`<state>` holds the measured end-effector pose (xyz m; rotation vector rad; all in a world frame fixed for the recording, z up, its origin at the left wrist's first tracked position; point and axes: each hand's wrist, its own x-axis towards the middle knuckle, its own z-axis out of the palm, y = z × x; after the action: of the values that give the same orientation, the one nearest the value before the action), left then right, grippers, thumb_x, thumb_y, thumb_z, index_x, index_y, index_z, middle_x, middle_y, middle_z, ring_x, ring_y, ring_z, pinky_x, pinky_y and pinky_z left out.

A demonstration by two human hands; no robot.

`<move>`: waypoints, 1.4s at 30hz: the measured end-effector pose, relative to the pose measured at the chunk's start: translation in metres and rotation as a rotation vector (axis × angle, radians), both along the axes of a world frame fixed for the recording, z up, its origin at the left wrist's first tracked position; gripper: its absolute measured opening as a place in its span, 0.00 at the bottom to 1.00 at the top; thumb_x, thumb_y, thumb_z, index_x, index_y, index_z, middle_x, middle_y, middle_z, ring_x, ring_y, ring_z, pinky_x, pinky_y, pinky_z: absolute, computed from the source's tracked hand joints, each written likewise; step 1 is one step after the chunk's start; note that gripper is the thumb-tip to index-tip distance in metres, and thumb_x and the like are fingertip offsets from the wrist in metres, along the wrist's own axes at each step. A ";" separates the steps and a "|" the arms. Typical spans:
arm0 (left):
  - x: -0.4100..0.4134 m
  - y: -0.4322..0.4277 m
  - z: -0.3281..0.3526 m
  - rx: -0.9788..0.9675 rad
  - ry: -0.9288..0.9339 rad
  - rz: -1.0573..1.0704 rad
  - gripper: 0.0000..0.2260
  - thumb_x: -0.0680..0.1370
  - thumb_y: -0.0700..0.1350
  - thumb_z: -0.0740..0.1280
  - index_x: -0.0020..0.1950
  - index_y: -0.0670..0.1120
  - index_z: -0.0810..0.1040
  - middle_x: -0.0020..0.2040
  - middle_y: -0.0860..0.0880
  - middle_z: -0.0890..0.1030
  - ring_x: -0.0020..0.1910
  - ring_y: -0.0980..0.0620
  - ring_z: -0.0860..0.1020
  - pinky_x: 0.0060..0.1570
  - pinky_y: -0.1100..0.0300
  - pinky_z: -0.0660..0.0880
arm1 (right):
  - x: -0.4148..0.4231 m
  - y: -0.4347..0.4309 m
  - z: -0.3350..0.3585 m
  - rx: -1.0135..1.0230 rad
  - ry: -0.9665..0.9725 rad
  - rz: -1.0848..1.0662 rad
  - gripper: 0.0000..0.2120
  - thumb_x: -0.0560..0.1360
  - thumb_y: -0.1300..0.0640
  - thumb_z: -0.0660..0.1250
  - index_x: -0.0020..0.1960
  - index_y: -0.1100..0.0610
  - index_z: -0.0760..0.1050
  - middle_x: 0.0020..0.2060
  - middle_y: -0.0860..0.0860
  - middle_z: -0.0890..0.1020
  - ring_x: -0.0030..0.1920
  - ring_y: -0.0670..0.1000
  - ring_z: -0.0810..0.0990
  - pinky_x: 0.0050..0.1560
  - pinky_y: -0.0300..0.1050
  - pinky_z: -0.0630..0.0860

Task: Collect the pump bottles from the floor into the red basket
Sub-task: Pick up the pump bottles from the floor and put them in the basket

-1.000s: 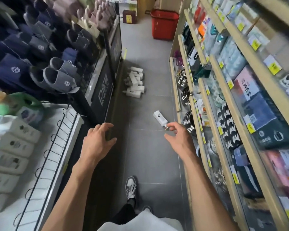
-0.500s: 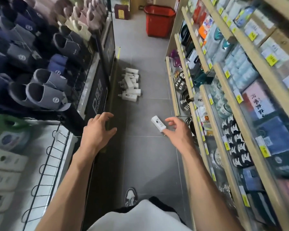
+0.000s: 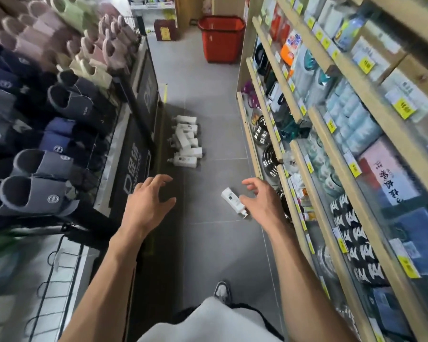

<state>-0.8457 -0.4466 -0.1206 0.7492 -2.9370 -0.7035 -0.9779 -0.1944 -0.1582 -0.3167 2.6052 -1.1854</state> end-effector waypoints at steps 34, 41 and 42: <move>-0.267 -0.166 -0.028 0.062 -0.050 -0.047 0.24 0.77 0.54 0.72 0.72 0.55 0.71 0.66 0.51 0.76 0.65 0.45 0.75 0.59 0.41 0.76 | -0.252 -0.151 -0.017 0.146 -0.105 0.006 0.17 0.75 0.57 0.73 0.61 0.46 0.77 0.53 0.45 0.79 0.54 0.48 0.79 0.55 0.50 0.78; -0.324 -0.180 -0.029 0.059 -0.061 0.009 0.24 0.77 0.52 0.73 0.71 0.57 0.71 0.66 0.52 0.77 0.65 0.47 0.75 0.61 0.42 0.76 | -0.323 -0.171 -0.028 0.145 -0.122 0.038 0.17 0.74 0.56 0.74 0.61 0.46 0.77 0.53 0.46 0.80 0.52 0.49 0.80 0.54 0.49 0.78; -0.332 -0.179 -0.030 0.060 -0.060 0.011 0.24 0.77 0.52 0.73 0.71 0.57 0.71 0.66 0.53 0.77 0.65 0.47 0.75 0.61 0.43 0.76 | -0.334 -0.171 -0.031 0.149 -0.118 0.037 0.18 0.74 0.56 0.75 0.62 0.47 0.77 0.53 0.46 0.80 0.52 0.49 0.80 0.54 0.49 0.78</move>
<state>-1.1781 -0.6256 -0.1502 0.8050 -2.9748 -0.7848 -1.3116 -0.3654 -0.1892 -0.2555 2.5555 -0.9605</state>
